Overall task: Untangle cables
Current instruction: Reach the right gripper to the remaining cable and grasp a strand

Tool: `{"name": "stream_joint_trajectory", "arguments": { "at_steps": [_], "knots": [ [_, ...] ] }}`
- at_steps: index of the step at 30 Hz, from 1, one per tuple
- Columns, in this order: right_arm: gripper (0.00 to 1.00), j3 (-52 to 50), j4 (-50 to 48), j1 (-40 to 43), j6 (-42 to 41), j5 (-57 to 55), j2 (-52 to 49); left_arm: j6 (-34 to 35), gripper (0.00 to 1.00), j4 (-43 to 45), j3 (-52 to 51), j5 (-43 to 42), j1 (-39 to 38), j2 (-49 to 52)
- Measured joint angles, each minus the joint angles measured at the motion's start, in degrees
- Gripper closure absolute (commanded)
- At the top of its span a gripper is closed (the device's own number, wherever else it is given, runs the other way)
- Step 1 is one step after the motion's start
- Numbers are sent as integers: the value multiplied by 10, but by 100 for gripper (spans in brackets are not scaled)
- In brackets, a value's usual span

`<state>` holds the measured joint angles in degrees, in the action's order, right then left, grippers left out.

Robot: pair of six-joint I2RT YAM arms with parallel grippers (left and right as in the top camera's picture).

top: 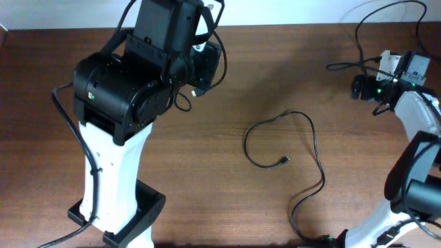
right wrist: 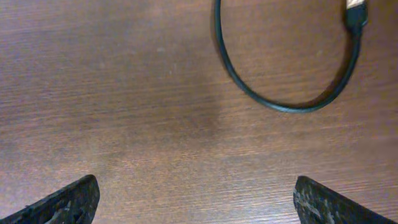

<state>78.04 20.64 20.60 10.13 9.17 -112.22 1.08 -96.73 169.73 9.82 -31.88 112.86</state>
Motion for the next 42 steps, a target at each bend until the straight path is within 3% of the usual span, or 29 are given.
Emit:
{"name": "stream_joint_trajectory", "arguments": {
  "at_steps": [4,8,14,17,24,42],
  "knots": [
    [1,-3,10,0,-19,9,-21,0,100,0,0,0,0,0],
    [1,-4,42,-4,-12,96,-24,0,100,0,0,0,0,0],
    [1,-7,182,-80,6,195,-22,-5,100,0,0,0,0,0],
    [1,-8,221,-123,15,174,3,-10,100,0,0,0,0,0],
    [1,-9,261,-166,24,68,180,-11,100,0,0,0,0,0],
    [5,-111,310,-177,-83,-8,163,-15,100,0,0,0,0,0]
  ]
}}
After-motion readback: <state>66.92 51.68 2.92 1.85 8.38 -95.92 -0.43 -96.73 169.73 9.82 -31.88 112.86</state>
